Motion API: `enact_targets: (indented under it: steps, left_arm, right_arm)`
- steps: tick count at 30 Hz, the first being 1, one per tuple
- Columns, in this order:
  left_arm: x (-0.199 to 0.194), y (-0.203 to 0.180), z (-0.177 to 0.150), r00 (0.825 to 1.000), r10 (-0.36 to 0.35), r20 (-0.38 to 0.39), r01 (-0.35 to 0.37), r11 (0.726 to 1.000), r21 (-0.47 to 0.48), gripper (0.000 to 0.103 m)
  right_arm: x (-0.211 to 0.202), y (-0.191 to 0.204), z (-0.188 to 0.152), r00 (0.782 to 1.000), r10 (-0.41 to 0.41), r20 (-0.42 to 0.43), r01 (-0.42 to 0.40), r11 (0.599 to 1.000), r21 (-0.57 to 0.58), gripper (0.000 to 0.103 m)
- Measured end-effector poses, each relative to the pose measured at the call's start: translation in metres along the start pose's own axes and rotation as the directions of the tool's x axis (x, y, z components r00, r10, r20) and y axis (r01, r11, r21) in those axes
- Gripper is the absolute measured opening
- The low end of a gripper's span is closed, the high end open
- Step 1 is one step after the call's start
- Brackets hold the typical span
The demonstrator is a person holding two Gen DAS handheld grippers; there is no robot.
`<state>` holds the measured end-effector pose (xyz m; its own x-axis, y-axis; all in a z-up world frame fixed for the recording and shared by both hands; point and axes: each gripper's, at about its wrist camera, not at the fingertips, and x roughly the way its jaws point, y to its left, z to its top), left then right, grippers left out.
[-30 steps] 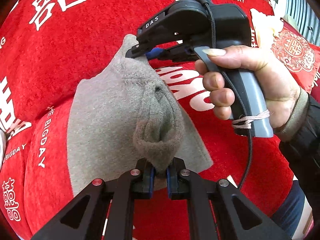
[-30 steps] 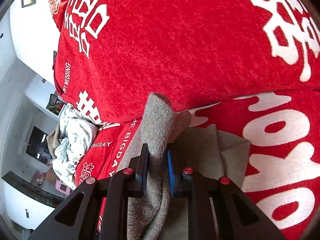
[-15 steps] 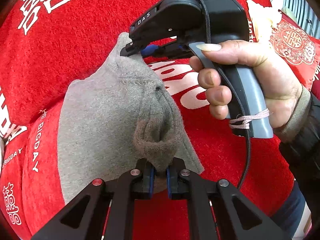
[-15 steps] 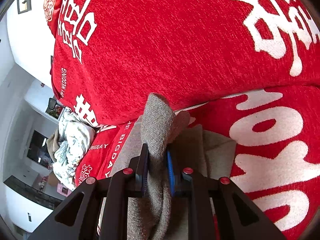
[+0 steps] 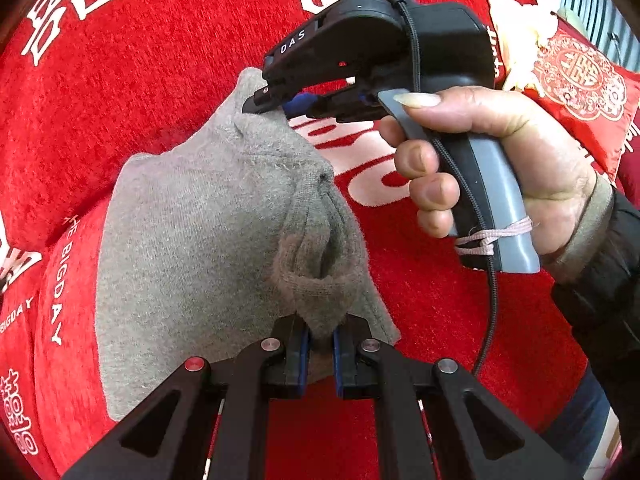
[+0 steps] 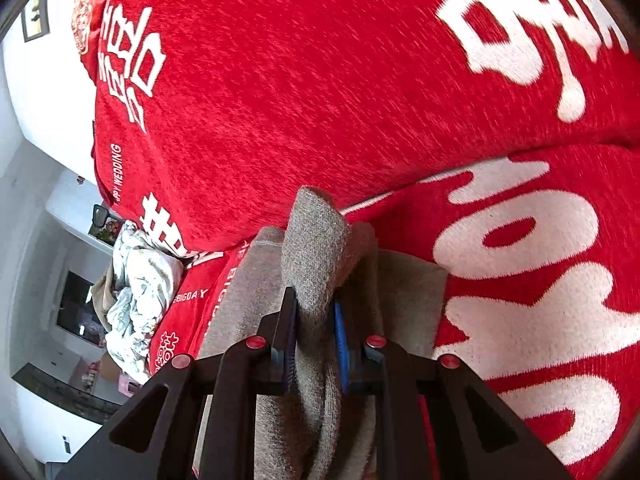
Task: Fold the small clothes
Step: 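Hold the folded grey sweatshirt with both grippers and lower it onto the cushion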
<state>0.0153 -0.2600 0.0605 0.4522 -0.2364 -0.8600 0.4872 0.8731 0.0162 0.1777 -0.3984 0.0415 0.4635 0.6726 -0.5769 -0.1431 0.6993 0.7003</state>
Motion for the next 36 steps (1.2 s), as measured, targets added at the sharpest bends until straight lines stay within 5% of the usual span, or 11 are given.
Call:
enact_targets:
  steps: [32,36]
  left_arm:
    - [0.025,0.006,-0.012,1.000,-0.005,-0.029,0.005,1.000,-0.017,0.010]
    - [0.024,0.004,-0.012,0.999,0.003,-0.034,-0.003,1.000,-0.005,0.011]
  right_arm:
    - [0.023,-0.028,-0.014,0.995,-0.093,-0.040,0.095,0.993,0.065,0.019]
    - [0.021,-0.035,-0.014,0.995,-0.096,-0.039,0.100,0.988,0.120,0.039]
